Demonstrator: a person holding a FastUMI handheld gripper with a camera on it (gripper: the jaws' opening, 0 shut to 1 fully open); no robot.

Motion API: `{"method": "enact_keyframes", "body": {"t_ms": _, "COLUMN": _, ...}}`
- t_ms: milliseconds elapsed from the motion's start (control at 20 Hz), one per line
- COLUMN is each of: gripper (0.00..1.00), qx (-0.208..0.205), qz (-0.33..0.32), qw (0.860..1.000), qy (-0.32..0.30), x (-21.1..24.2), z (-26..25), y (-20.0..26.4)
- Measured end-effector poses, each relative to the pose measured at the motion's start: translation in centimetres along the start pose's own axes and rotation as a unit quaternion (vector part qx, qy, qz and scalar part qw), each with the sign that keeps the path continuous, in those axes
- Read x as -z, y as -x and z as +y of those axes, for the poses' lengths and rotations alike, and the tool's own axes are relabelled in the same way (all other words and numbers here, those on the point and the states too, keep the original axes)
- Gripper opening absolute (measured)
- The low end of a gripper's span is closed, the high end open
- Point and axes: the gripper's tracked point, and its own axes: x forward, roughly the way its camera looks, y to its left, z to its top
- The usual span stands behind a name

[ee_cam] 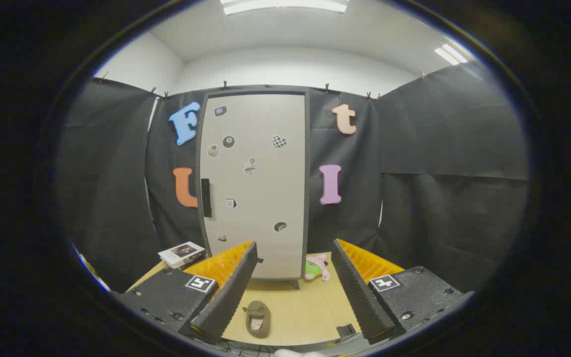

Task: Open the shoe cabinet door, grab the shoes and put them into the shoe cabinet, then close the shoe cabinet door.

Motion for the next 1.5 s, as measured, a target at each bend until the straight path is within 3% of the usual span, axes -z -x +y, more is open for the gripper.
{"method": "enact_keyframes", "body": {"t_ms": 450, "gripper": 0.99, "qx": -0.001, "qz": 0.003, "qw": 1.000, "qy": 0.007, "x": 0.1, "z": 2.1, "y": -0.2}}
{"method": "enact_keyframes", "body": {"t_ms": 850, "gripper": 0.98, "qx": -0.026, "qz": -0.004, "qw": 0.999, "qy": 0.021, "x": -0.5, "z": 6.2, "y": -3.5}}
{"method": "enact_keyframes", "body": {"t_ms": 1350, "gripper": 0.98, "qx": -0.141, "qz": 0.017, "qw": 0.990, "qy": 0.020, "x": 0.5, "z": 20.0, "y": -16.4}}
{"method": "enact_keyframes", "body": {"t_ms": 1500, "gripper": 0.98, "qx": -0.158, "qz": 0.016, "qw": 0.987, "qy": 0.019, "x": -0.3, "z": 23.3, "y": -21.5}}
